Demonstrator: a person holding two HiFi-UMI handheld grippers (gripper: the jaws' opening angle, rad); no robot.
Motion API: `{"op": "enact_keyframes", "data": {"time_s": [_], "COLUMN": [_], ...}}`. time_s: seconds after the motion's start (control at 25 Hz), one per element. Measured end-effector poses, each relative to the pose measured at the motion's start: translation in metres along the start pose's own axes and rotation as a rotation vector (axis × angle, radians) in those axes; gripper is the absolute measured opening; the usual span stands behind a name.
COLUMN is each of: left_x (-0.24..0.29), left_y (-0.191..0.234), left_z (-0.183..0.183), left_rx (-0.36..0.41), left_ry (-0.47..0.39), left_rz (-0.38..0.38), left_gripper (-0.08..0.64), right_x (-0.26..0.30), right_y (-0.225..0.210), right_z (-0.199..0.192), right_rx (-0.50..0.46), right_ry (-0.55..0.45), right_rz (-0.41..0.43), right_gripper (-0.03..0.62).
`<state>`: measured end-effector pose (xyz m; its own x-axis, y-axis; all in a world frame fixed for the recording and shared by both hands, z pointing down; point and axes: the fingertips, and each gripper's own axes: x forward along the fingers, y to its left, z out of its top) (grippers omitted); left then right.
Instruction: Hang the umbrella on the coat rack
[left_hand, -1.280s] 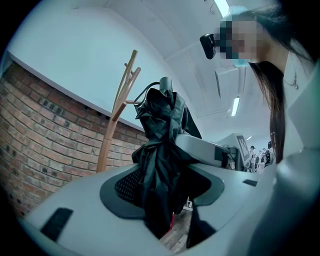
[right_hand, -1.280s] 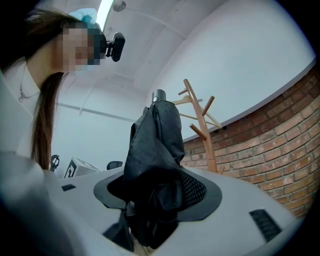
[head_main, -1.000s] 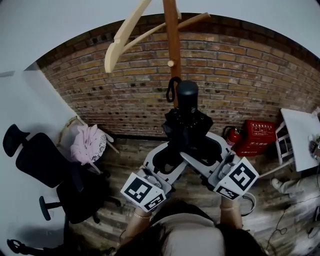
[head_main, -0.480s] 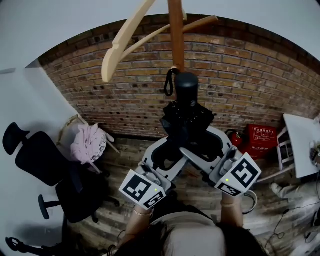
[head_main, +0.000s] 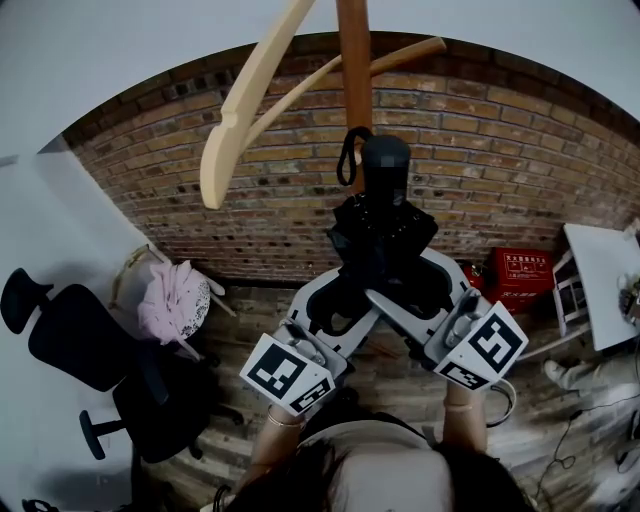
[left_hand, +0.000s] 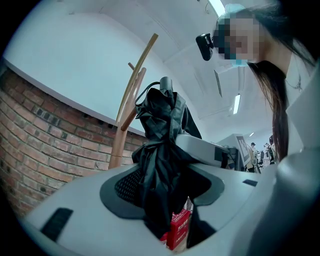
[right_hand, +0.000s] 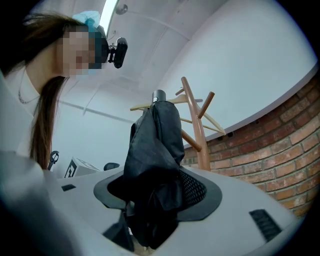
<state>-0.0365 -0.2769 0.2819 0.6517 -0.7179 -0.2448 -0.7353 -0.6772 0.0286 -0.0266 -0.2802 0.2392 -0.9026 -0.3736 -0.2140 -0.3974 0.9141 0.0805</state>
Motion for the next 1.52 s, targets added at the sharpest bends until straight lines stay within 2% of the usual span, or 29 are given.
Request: {"op": "enact_keyframes", "data": {"time_s": [0.88,1.12,1.52], "left_x": [0.022,0.023,0.029], "left_y": [0.005,0.006,0.012], "left_z": [-0.022,-0.029,-0.062], "left_rx": [-0.032,-0.049,-0.099], "left_ry": [0.077,0.097,0.163], "left_rz": [-0.125,-0.143,-0.142], "left_gripper": [0.227,0.227,0.227], "right_x": [-0.009,-0.011,-0.017], "right_y": [-0.028,-0.030,-0.046], "right_z": [-0.018,-0.025,-0.056], "right_rx": [0.051,0.069,0.141], "right_ry": [-0.012,-0.007,0.020], "right_rz": [-0.139,-0.164,-0.187], "right_gripper": [0.270,0.270,0.270]}}
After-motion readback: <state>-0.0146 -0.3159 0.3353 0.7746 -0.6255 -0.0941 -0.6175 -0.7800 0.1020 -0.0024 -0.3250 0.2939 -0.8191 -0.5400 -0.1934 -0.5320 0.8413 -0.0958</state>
